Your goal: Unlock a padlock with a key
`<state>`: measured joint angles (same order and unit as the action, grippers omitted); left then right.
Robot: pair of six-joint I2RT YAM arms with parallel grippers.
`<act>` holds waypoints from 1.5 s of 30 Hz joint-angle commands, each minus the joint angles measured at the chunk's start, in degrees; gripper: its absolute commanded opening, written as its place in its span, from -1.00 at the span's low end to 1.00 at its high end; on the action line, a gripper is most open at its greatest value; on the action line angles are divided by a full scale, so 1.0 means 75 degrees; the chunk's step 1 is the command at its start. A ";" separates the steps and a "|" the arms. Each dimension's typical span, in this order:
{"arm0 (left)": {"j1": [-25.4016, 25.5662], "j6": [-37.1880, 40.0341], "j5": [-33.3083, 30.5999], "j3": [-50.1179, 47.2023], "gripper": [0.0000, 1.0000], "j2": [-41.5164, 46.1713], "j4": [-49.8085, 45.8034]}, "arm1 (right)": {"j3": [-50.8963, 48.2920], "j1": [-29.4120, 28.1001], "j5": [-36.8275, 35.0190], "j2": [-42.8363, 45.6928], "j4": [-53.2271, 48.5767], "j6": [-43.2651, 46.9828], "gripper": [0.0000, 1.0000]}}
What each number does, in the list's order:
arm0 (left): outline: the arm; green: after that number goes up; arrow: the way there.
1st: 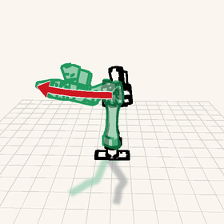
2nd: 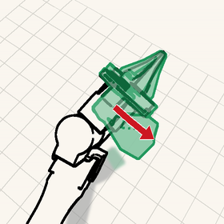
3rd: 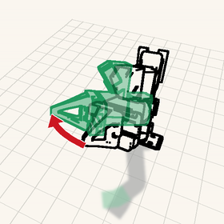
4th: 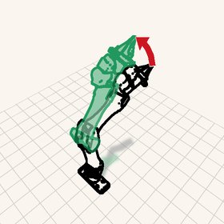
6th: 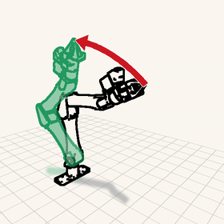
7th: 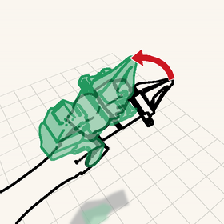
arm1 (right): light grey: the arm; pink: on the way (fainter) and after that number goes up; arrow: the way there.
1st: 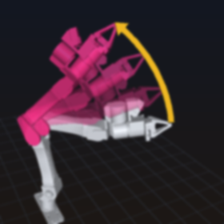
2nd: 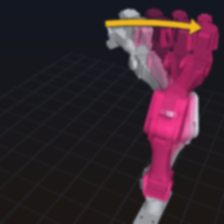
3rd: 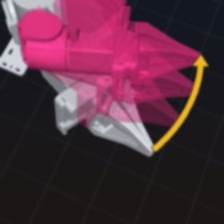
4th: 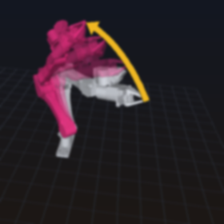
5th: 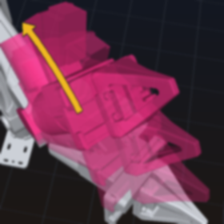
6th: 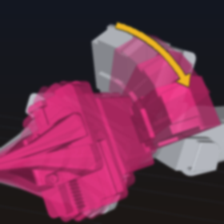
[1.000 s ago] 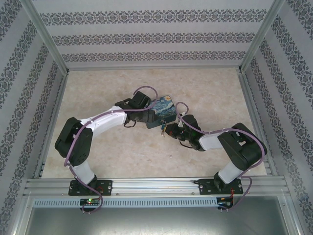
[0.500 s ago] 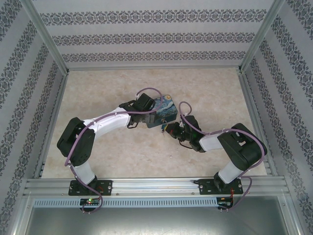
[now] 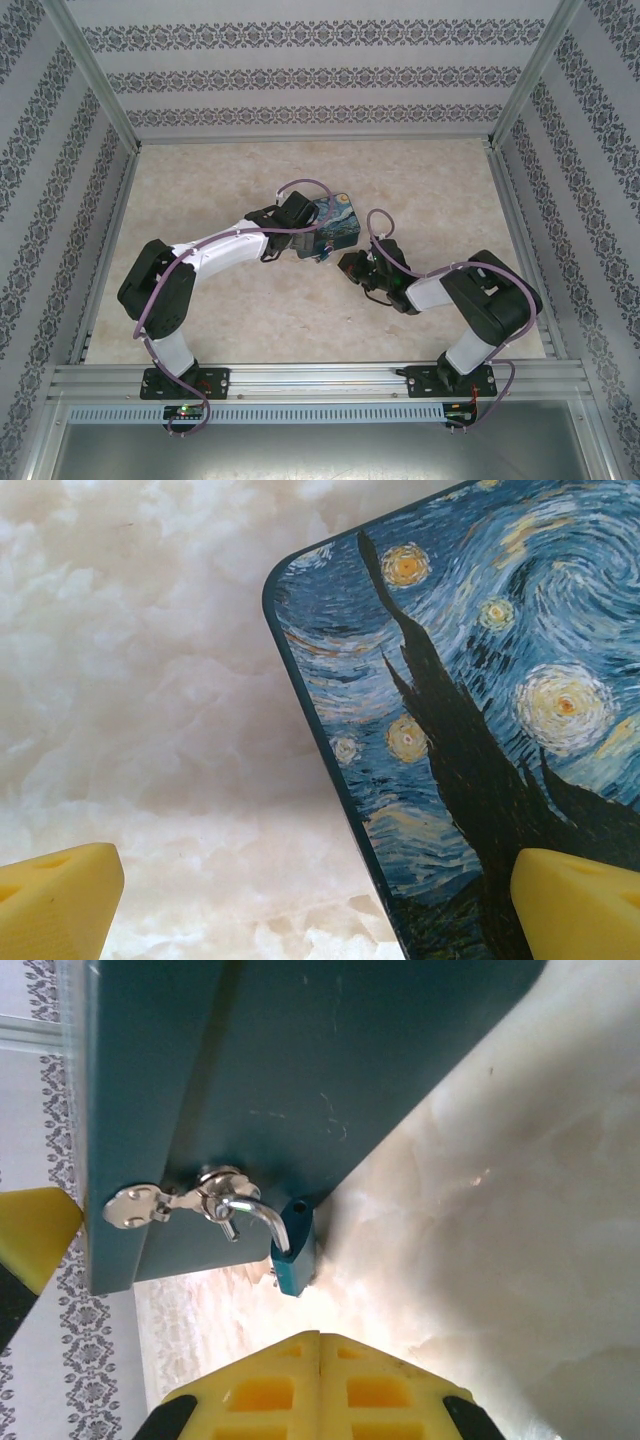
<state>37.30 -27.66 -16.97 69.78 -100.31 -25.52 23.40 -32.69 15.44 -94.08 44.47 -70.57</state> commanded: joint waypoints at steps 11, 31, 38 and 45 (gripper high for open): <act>-0.0028 -0.0080 0.0008 -0.0061 0.99 -0.0301 -0.0626 | -0.0053 -0.0430 -0.0566 -0.0534 0.0915 0.0576 -0.33; -0.0028 -0.0167 0.0397 -0.0149 0.99 -0.0257 -0.0500 | 0.0349 -0.1136 -0.1719 -0.1851 0.1578 -0.0263 -0.38; -0.0028 -0.0236 0.0595 -0.0221 0.99 -0.0098 -0.0401 | 0.0357 -0.1230 -0.2051 -0.1927 0.1276 -0.0546 -0.47; -0.0027 -0.0220 0.0722 -0.0337 0.99 0.0057 -0.0295 | 0.0496 -0.1324 -0.2235 -0.1986 0.0987 -0.0703 -0.49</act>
<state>37.01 -29.58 -14.57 69.21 -100.03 -25.02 26.04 -41.43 -0.34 -105.82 58.96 -74.74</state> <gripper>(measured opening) 0.997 0.253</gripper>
